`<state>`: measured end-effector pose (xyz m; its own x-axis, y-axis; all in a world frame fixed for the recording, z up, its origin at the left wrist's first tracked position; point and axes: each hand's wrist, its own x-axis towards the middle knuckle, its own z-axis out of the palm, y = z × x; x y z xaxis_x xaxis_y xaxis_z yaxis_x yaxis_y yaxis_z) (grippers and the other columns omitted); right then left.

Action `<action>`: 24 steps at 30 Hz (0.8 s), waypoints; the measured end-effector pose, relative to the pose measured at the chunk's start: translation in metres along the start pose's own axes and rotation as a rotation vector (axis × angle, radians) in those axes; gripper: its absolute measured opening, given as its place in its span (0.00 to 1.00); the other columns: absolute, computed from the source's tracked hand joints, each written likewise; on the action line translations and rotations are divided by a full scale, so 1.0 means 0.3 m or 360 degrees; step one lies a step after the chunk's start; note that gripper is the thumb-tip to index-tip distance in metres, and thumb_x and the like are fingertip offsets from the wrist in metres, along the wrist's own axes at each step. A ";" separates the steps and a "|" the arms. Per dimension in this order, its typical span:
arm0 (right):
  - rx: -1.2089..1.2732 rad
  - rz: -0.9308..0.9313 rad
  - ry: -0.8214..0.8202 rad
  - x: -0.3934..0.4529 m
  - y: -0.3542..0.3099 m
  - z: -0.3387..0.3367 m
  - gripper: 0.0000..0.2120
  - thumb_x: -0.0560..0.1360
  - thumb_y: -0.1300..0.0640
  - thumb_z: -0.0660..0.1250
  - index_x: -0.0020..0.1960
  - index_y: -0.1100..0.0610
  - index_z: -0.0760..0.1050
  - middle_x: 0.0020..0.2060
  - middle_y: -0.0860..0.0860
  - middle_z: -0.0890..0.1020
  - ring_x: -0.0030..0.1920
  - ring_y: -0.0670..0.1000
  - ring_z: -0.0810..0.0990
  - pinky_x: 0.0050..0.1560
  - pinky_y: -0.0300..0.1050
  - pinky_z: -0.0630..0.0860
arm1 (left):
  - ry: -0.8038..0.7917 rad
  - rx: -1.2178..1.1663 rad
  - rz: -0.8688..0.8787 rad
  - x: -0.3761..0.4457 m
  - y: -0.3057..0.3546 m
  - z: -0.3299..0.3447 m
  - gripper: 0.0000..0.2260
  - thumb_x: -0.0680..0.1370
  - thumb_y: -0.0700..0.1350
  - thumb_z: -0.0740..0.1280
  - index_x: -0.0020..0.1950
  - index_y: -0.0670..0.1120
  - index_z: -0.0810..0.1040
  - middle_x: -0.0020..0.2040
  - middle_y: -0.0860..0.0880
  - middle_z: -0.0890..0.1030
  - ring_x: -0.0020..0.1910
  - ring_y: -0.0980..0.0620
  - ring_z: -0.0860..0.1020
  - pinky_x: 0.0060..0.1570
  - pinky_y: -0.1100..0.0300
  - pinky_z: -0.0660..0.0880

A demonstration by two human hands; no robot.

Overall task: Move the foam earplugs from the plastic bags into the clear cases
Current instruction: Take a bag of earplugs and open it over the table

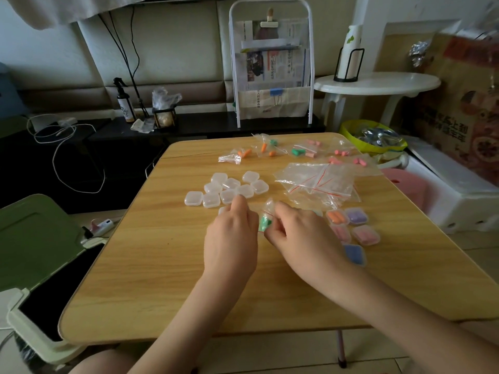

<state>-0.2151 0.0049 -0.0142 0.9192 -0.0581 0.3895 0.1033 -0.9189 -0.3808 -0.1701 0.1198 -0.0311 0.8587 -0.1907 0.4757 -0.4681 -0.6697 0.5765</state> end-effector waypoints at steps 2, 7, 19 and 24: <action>0.0026 -0.0031 0.0024 -0.007 0.001 0.002 0.09 0.78 0.55 0.61 0.42 0.52 0.63 0.32 0.46 0.70 0.33 0.52 0.72 0.28 0.43 0.61 | 0.0021 -0.0065 0.0019 0.002 0.001 -0.003 0.12 0.80 0.41 0.57 0.37 0.45 0.60 0.29 0.51 0.64 0.27 0.52 0.62 0.26 0.61 0.55; -0.0057 -0.0251 0.0301 -0.001 0.021 -0.022 0.10 0.70 0.66 0.70 0.46 0.56 0.71 0.40 0.49 0.71 0.32 0.46 0.66 0.23 0.35 0.60 | 0.0094 -0.0134 0.0029 0.007 -0.004 -0.007 0.14 0.80 0.43 0.59 0.35 0.47 0.61 0.28 0.50 0.66 0.26 0.52 0.63 0.26 0.59 0.56; 0.0353 0.0105 -0.0396 0.027 0.061 0.014 0.21 0.73 0.40 0.45 0.49 0.45 0.74 0.57 0.46 0.70 0.51 0.48 0.74 0.51 0.56 0.75 | 0.0335 0.0034 0.0761 -0.039 0.021 -0.017 0.12 0.79 0.45 0.58 0.35 0.44 0.68 0.28 0.50 0.69 0.27 0.52 0.64 0.24 0.59 0.60; 0.0512 0.0021 -0.0305 0.042 0.092 0.028 0.28 0.80 0.52 0.58 0.77 0.39 0.51 0.66 0.47 0.69 0.58 0.43 0.72 0.60 0.41 0.69 | 0.0251 -0.0032 0.0661 -0.050 0.031 -0.017 0.12 0.77 0.50 0.59 0.36 0.47 0.67 0.26 0.56 0.66 0.24 0.57 0.63 0.24 0.66 0.57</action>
<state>-0.1975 -0.0178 -0.0270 0.9725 0.0331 0.2304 0.1771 -0.7472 -0.6406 -0.1884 0.1202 -0.0295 0.5555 -0.3274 0.7644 -0.7718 -0.5451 0.3274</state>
